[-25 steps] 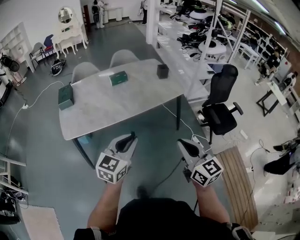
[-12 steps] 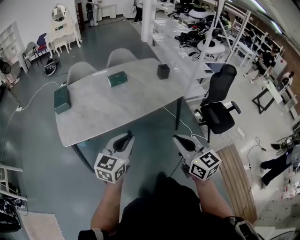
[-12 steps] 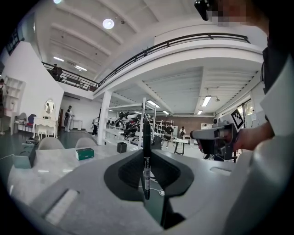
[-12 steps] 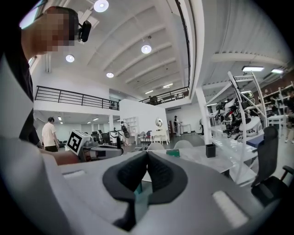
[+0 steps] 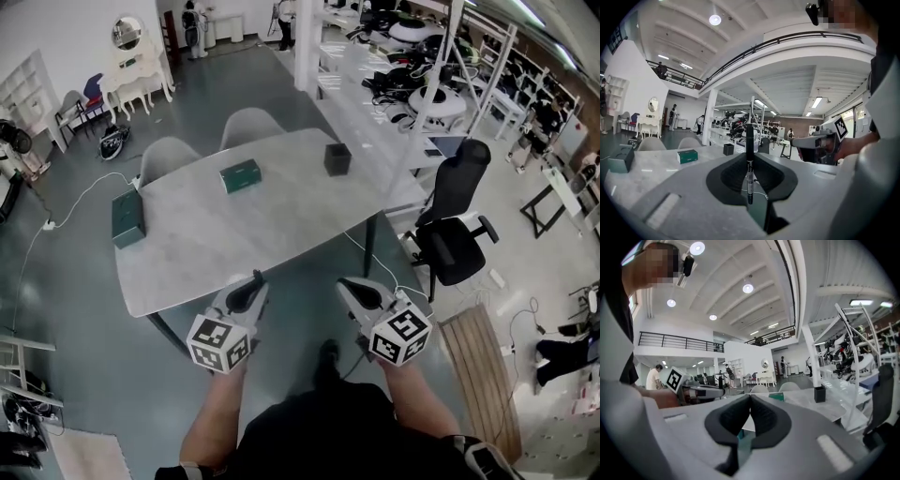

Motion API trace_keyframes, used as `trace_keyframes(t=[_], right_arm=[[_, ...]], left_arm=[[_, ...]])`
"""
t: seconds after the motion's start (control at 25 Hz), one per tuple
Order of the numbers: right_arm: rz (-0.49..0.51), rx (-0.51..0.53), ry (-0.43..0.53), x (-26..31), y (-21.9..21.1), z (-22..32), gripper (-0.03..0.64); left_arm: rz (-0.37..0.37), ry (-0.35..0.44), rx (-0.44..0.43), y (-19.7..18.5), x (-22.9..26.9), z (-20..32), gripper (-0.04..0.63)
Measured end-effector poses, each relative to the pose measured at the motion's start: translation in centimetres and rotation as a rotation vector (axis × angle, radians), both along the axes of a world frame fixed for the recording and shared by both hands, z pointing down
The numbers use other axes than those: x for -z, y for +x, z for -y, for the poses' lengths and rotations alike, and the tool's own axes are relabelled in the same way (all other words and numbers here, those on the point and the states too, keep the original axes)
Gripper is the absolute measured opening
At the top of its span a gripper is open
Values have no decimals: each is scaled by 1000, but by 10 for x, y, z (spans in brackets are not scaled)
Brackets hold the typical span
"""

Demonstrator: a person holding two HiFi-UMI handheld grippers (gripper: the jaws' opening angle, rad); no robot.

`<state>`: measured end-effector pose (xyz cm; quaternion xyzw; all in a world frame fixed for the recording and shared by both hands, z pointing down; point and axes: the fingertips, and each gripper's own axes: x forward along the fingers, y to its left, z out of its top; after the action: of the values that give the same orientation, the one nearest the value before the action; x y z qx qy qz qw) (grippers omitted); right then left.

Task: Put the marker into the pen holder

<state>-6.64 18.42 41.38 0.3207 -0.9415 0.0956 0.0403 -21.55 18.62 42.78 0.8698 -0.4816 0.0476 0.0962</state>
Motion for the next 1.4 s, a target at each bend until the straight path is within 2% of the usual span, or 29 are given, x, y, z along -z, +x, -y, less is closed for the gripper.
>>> trace_keyframes(t=[0.12, 0.28, 0.4, 0.64, 1.0, 1.2, 1.4], right_arm=[[-47, 8, 24, -11, 4, 41, 3], [-53, 16, -15, -31, 23, 103, 2], [-56, 10, -49, -43, 44, 151, 3], [-46, 0, -53, -42, 87, 227, 3], [-36, -32, -51, -36, 134, 278, 3], [-33, -64, -71, -46, 142, 303, 3], [-54, -91, -101, -59, 138, 352, 2]], left_arm=[[24, -15, -1, 7, -3, 44, 52], [-6, -35, 3, 25, -5, 112, 52], [3, -36, 1, 41, -6, 159, 52], [-2, -59, 8, 75, -13, 230, 52], [6, -50, -24, 121, -5, 284, 52], [-47, -40, -43, 124, -4, 319, 52], [-72, -43, -56, 116, -14, 377, 52]])
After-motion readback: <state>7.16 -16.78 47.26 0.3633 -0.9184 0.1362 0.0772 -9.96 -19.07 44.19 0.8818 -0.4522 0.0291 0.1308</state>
